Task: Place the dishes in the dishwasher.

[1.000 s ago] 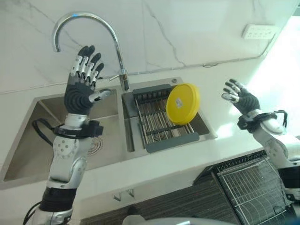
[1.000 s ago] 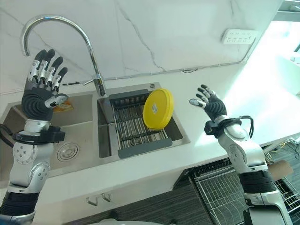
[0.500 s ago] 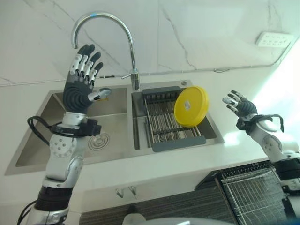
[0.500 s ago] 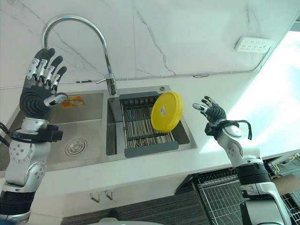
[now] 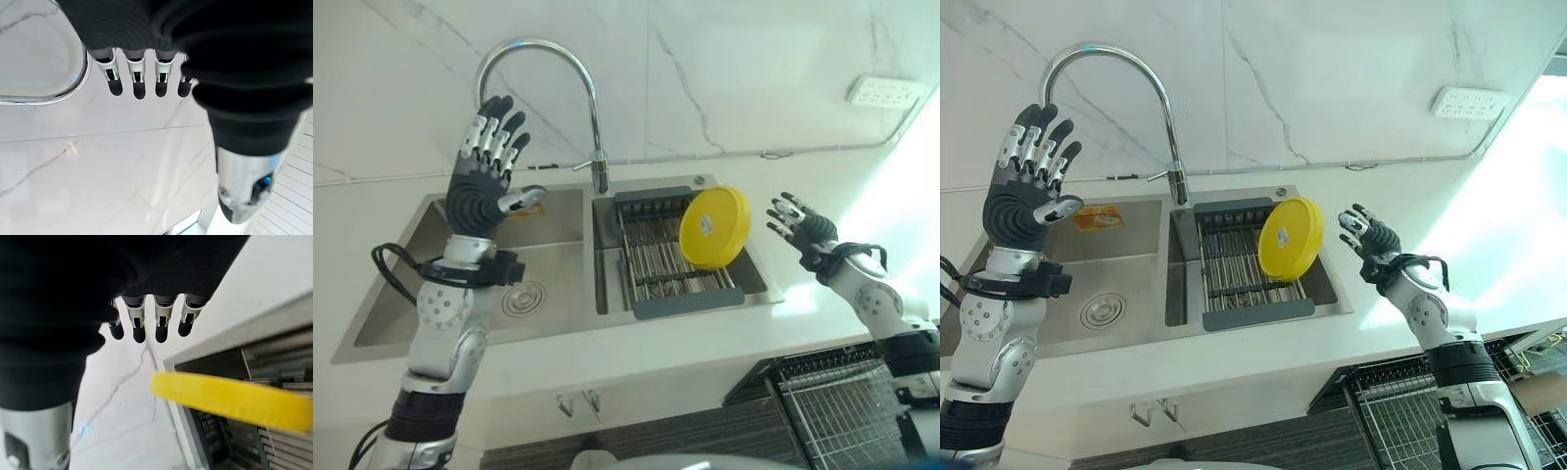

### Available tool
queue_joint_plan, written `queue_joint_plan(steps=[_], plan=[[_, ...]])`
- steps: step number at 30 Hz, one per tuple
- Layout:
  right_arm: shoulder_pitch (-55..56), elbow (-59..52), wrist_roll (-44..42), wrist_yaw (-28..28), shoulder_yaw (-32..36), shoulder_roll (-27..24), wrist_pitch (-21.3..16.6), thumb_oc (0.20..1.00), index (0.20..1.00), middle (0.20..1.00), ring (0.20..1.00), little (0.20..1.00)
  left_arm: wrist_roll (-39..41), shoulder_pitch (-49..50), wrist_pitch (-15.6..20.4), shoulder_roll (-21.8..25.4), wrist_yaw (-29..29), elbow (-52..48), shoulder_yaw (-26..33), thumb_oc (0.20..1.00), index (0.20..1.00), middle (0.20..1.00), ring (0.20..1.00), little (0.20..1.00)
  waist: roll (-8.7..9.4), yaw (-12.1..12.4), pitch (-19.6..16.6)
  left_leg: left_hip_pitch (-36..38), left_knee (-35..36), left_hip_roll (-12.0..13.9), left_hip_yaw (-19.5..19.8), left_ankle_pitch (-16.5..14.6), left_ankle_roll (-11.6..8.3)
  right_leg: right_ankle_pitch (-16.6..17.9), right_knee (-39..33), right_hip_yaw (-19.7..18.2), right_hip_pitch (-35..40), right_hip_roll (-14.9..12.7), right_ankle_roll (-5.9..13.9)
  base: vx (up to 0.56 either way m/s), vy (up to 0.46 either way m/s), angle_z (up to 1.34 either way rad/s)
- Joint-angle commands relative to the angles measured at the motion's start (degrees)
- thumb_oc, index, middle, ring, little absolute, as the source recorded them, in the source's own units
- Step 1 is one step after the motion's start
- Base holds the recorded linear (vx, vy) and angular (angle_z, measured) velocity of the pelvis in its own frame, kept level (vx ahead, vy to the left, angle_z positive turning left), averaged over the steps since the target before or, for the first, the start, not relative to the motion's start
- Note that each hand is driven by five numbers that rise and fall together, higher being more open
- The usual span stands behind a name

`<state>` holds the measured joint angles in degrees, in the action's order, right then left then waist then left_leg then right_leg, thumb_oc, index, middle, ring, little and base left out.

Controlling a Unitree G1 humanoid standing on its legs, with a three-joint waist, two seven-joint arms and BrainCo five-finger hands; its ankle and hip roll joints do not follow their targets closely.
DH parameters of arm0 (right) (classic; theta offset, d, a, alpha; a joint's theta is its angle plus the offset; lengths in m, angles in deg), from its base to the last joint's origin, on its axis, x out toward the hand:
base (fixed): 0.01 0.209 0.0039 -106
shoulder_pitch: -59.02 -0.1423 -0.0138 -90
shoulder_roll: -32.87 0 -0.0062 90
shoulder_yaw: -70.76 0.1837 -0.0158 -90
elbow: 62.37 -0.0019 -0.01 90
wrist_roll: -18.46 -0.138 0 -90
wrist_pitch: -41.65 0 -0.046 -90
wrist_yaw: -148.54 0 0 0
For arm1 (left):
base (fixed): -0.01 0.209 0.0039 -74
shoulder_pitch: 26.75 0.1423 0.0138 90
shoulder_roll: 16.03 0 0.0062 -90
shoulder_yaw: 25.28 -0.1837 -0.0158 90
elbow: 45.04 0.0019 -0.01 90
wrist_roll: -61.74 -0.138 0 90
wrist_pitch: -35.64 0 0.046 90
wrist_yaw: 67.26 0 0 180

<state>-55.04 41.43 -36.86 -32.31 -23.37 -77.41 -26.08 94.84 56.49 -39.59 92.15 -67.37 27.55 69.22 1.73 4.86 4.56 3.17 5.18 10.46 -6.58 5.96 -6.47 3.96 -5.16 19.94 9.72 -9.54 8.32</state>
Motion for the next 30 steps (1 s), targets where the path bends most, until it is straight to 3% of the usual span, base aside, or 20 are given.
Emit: queue_joint_plan(steps=[1,30], plan=[[-6.2,2.4,-3.6,2.2,-1.1,-1.0,-1.3,1.0,1.0,1.0,1.0,1.0,2.7,-1.6,1.5,2.9,0.2,-0.3,0.3,1.0,1.0,1.0,1.0,1.0,0.8,1.6,-0.7,3.9,-0.2,3.3,-3.5,-1.5,-3.02,0.6,0.2,1.9,-0.4,-3.1,1.39,0.0,0.0,0.0],[-10.3,12.3,1.7,5.8,-5.6,-2.2,-0.7,1.0,1.0,1.0,1.0,1.0,1.9,-3.2,-1.2,3.9,-0.4,0.5,-0.7,1.0,1.0,1.0,1.0,1.0,0.48,2.4,-0.5,4.7,-0.2,2.6,-2.6,-1.7,-3.03,0.2,0.2,2.4,0.8,-3.2,1.31,0.0,-0.001,0.02]])
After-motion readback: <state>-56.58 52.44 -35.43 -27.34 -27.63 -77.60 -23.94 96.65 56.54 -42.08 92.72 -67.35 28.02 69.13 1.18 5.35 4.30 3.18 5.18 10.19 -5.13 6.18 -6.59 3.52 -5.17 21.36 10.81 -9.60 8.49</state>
